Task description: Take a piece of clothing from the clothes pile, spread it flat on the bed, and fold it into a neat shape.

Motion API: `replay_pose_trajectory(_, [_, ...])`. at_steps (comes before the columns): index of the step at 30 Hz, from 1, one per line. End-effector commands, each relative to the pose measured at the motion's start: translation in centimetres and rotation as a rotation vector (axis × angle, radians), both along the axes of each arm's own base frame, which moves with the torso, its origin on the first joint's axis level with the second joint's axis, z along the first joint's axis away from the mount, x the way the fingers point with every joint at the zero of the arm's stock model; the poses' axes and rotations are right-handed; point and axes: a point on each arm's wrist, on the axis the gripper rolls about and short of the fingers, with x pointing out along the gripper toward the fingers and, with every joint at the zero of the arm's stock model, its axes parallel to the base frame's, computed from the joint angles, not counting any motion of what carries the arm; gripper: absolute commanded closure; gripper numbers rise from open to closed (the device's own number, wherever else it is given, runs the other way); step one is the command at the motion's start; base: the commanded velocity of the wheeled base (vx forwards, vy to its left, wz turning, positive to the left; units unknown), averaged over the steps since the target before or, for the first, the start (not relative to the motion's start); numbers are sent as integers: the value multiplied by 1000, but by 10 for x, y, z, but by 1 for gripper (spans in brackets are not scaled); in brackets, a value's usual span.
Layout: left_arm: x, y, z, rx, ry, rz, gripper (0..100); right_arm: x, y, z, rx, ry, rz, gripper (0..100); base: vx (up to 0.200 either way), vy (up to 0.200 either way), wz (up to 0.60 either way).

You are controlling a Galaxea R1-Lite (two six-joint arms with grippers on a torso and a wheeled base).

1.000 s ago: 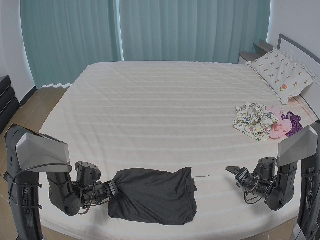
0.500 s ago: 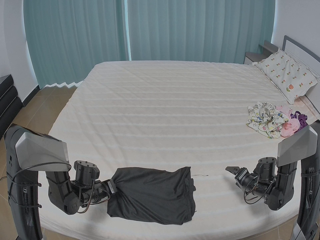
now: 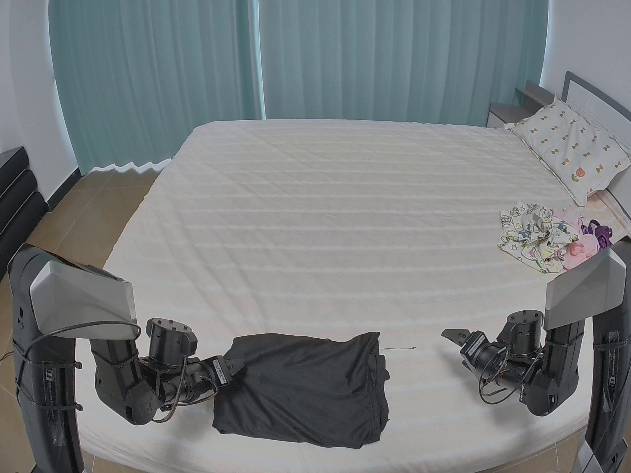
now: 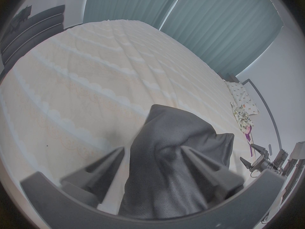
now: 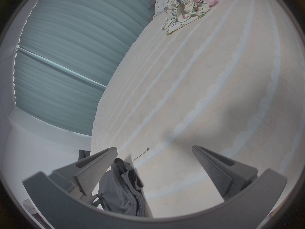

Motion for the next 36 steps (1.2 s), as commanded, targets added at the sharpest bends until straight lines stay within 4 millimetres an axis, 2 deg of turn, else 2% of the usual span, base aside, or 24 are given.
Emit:
replay_pose_trajectory(1, [1, -1, 15, -32, -44, 19, 0, -2, 11, 11, 7, -42, 40, 0, 0, 0, 0])
replay_pose_trajectory(4, [-2, 3, 34, -70, -79, 39, 0, -8, 20, 18, 12, -58, 81, 0, 0, 0, 0])
replay_pose_trajectory(6, [-7, 3, 37, -69, -76, 36, 0, -12, 27, 19, 12, -56, 107, 0, 0, 0, 0])
replay_pose_trajectory(10, [-17, 4, 31, -59, -37, 30, 0, -16, 35, 16, 5, -47, 140, 0, 0, 0, 0])
replay_pose_trajectory(15, [-38, 12, 25, -51, 42, 34, 0, -23, 47, 17, -29, -54, 210, 0, -200, 0, 0])
replay_pose_trajectory(18, [-49, 14, 24, -121, 91, 36, 0, -37, 70, 7, -88, -35, 341, 0, -67, 0, 0])
replay_pose_trajectory(20, [-51, 14, 25, -141, 87, 40, 0, -43, 79, 1, -110, -26, 389, 0, 0, 0, 0])
replay_pose_trajectory(24, [-52, 16, 25, -151, 69, 46, 0, -45, 82, -7, -211, -43, 435, 0, 0, 0, 0])
replay_pose_trajectory(29, [-52, 17, 24, -151, 72, 51, 0, -48, 85, -3, -257, -74, 470, 0, 0, 0, 0])
replay_pose_trajectory(31, [-51, 18, 23, -148, 70, 57, 0, -53, 103, -5, -263, -93, 535, 0, 0, 0, 0])
replay_pose_trajectory(36, [-49, 20, 23, -149, 66, 67, 0, -47, 118, -9, -278, -80, 568, 0, 0, 0, 0])
